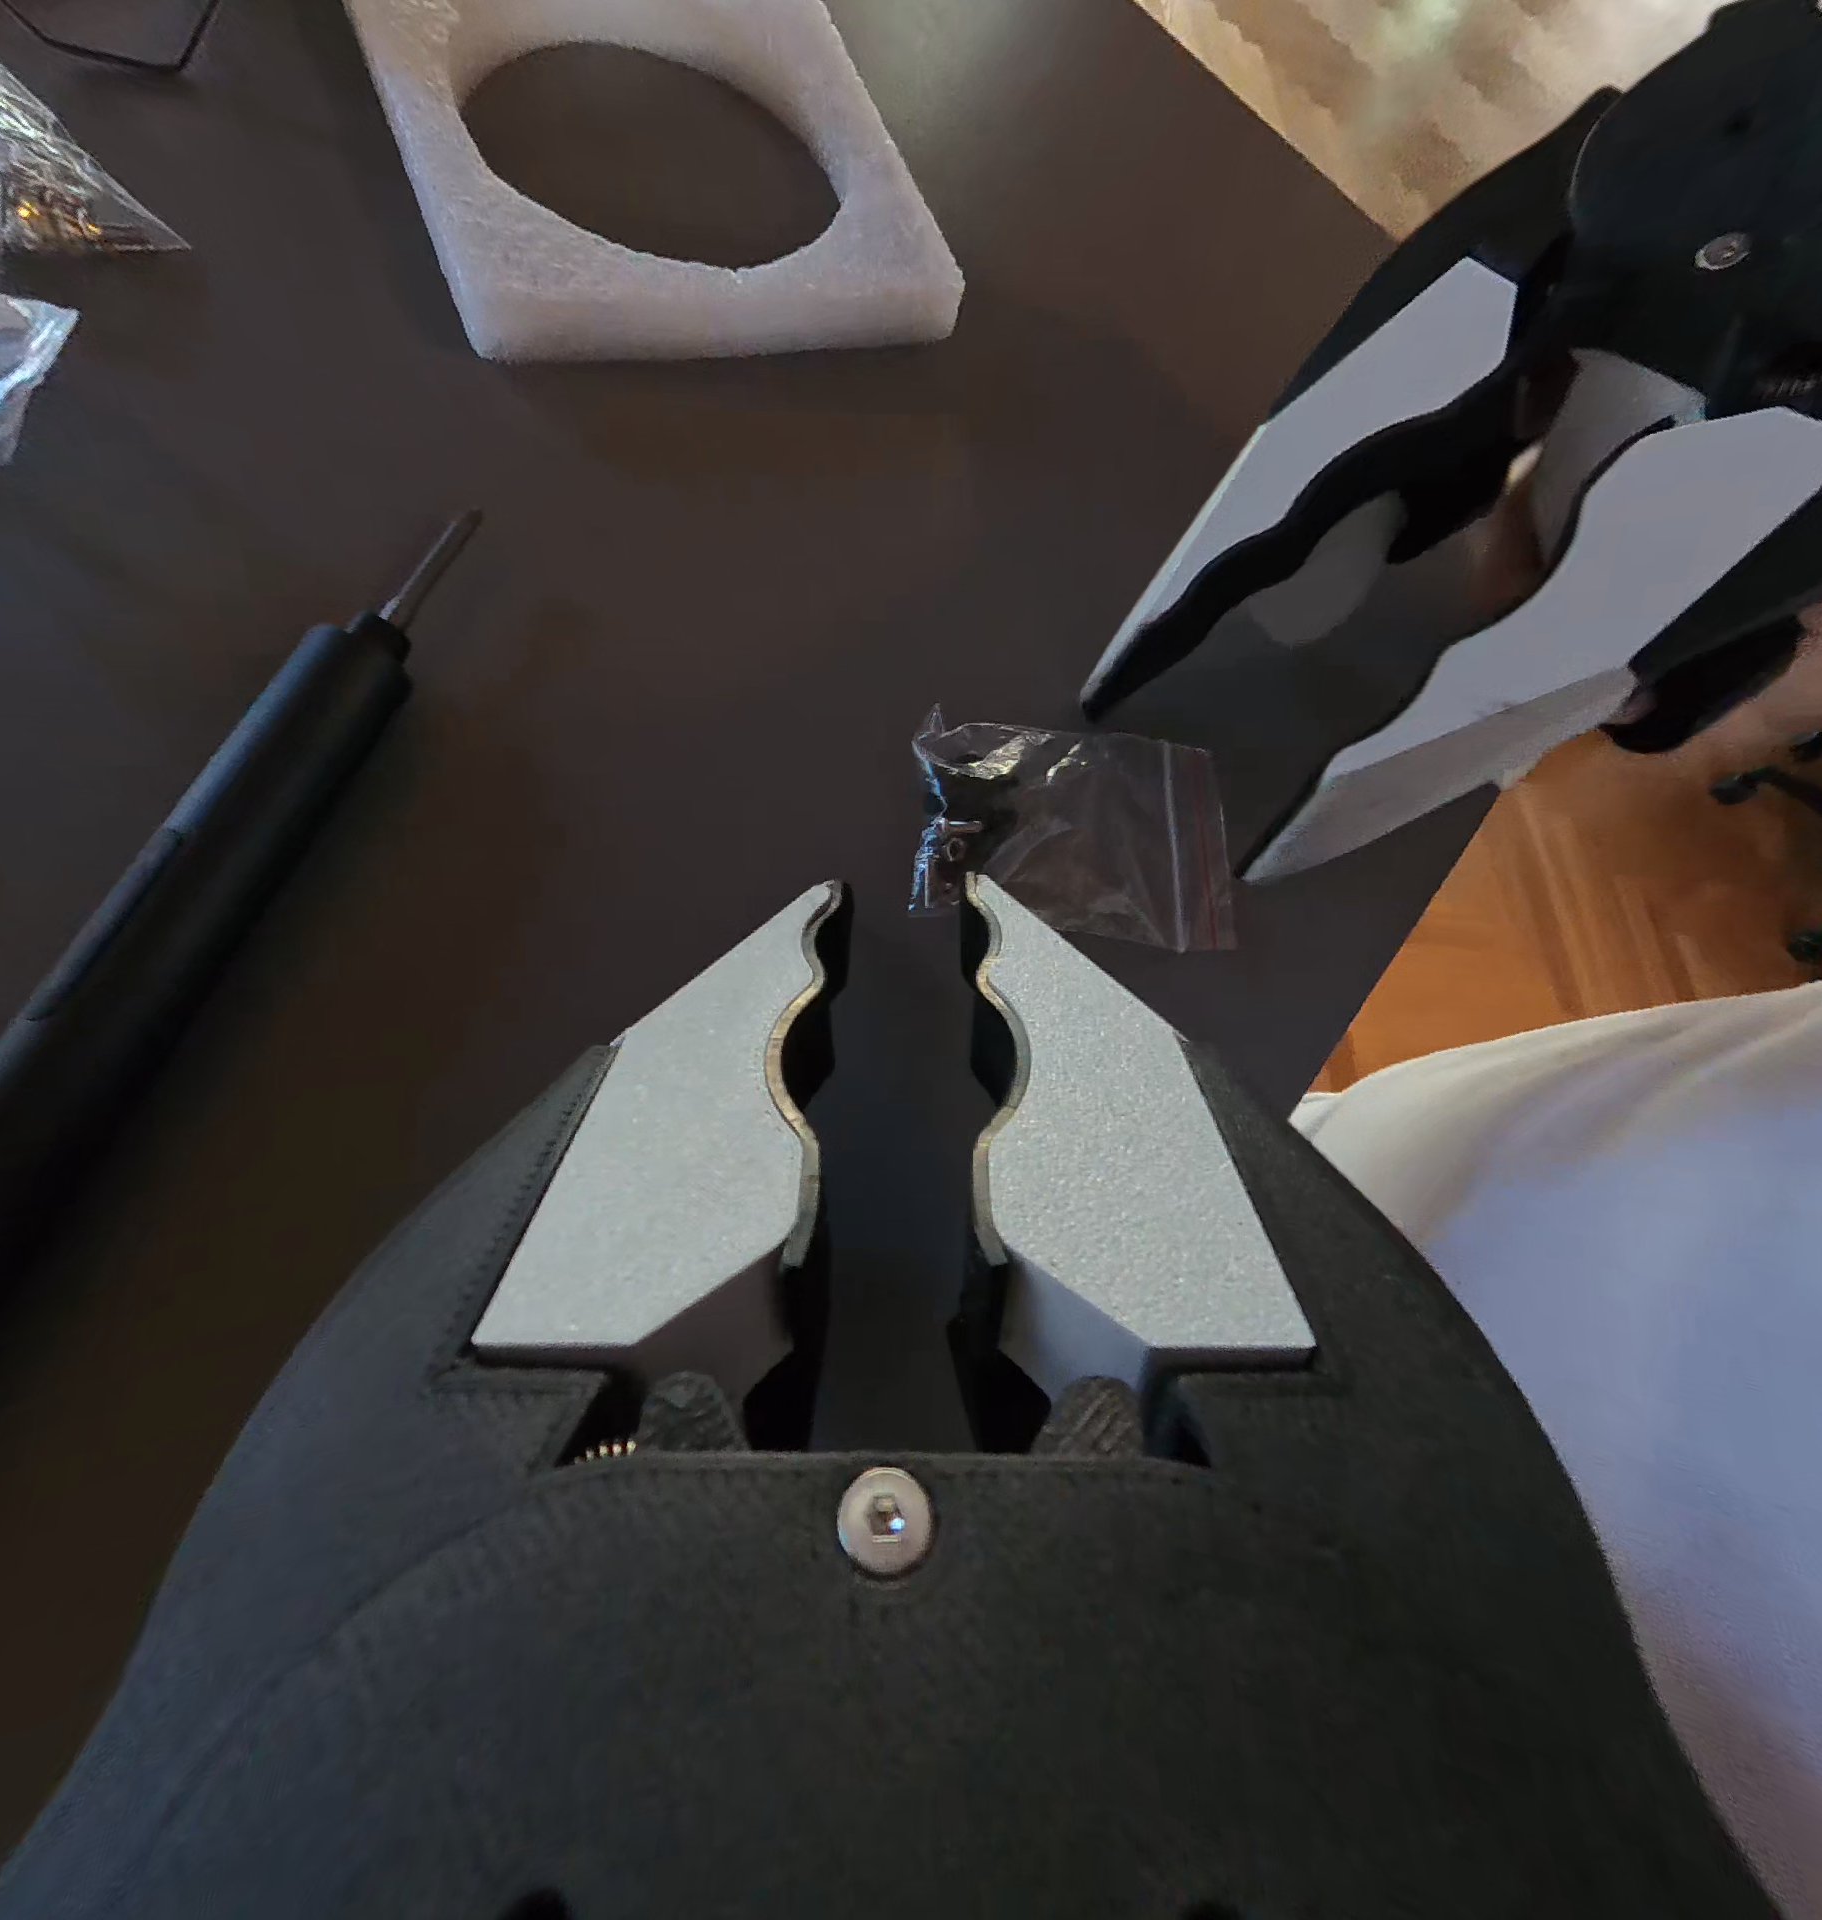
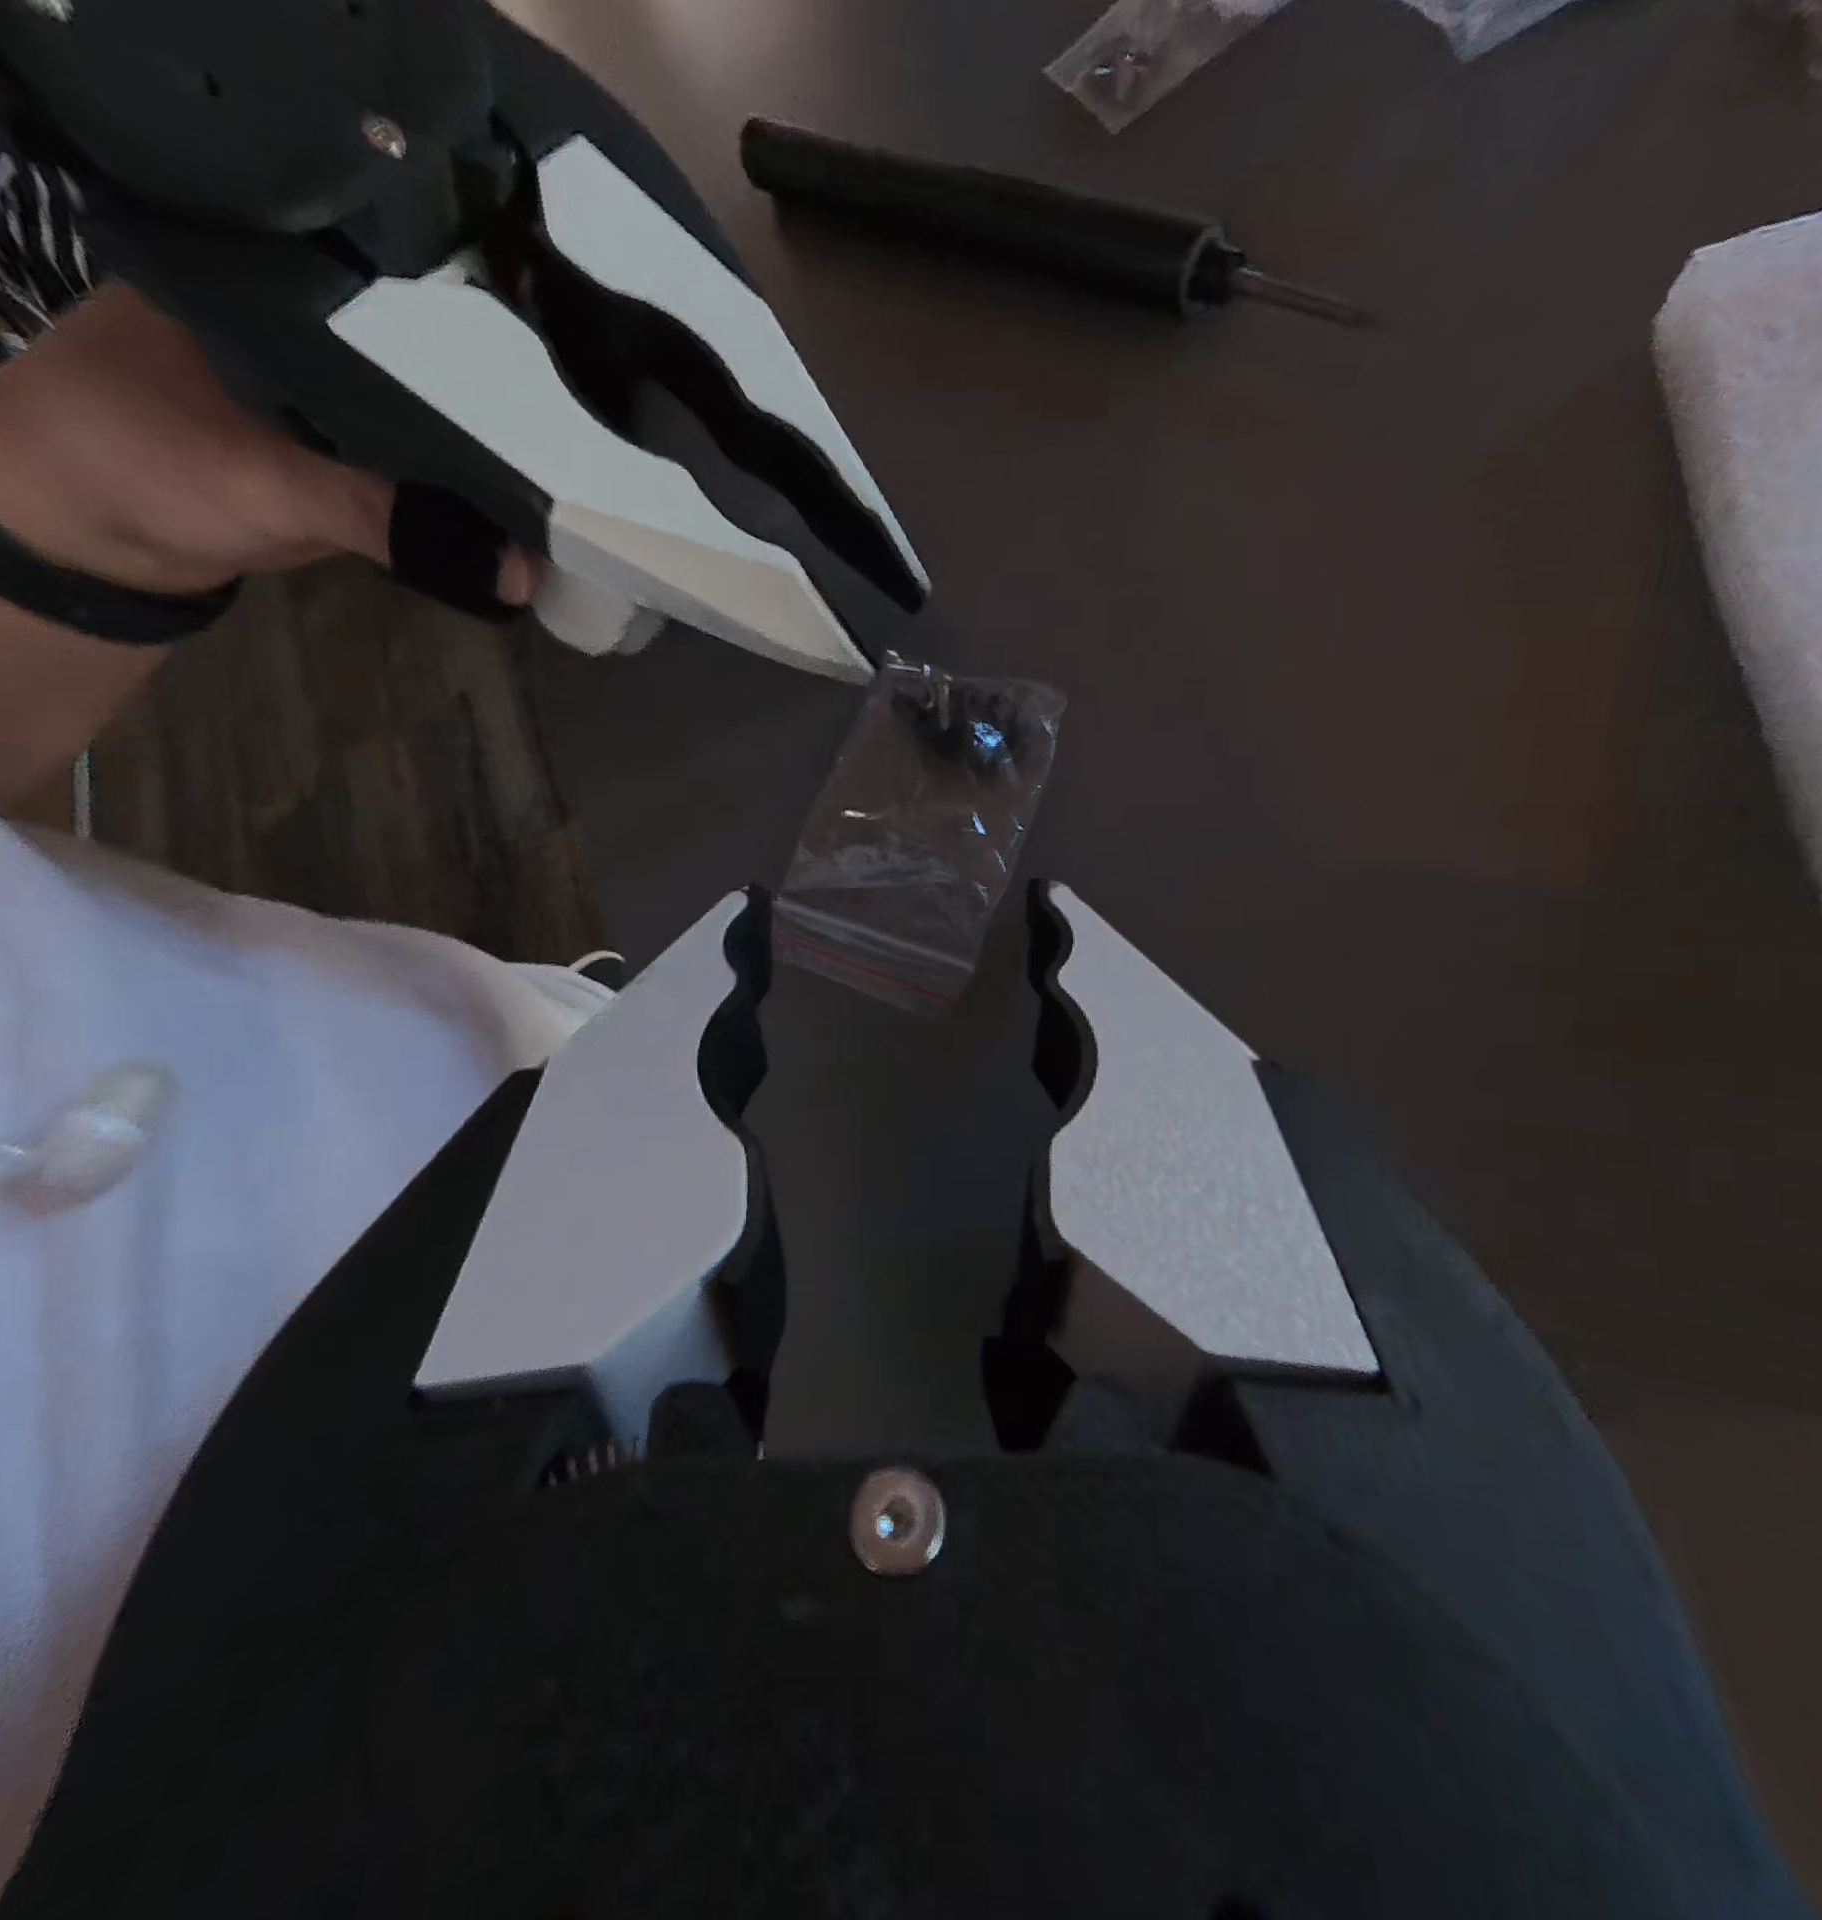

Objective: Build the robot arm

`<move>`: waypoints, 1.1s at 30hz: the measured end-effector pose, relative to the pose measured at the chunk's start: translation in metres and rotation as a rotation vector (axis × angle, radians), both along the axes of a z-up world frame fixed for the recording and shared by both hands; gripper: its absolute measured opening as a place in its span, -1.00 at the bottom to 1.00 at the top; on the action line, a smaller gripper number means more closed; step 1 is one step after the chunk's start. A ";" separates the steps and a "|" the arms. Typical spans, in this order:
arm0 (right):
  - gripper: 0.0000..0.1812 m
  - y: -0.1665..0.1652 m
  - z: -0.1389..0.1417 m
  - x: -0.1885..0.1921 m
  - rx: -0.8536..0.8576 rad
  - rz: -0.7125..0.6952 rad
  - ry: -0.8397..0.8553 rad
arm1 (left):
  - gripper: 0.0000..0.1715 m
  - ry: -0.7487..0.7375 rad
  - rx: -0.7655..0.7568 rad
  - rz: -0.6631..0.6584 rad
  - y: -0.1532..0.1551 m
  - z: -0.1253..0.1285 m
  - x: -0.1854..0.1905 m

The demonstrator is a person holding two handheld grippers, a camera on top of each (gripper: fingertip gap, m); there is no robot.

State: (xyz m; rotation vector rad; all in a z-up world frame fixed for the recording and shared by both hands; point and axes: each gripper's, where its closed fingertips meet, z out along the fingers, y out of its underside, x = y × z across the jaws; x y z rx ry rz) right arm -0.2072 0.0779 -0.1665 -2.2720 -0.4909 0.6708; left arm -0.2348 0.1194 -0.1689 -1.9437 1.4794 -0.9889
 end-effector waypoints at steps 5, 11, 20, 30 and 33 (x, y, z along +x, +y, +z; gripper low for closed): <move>-0.79 0.005 -0.004 -0.005 0.015 -0.084 -0.003 | -0.87 0.027 0.064 0.017 0.002 -0.003 -0.001; -1.00 0.010 -0.008 -0.006 -0.014 -0.051 -0.010 | -0.97 0.029 0.027 0.038 0.002 -0.004 -0.004; -1.00 0.028 -0.007 -0.011 0.008 0.137 -0.023 | -1.00 -0.001 -0.034 0.049 -0.001 -0.001 -0.019; -1.00 0.044 -0.010 -0.017 0.049 0.416 -0.188 | -0.97 -0.028 -0.065 0.131 0.020 0.001 -0.063; -1.00 0.045 -0.010 -0.018 0.059 0.444 -0.194 | -0.97 -0.047 -0.089 0.135 0.021 0.003 -0.066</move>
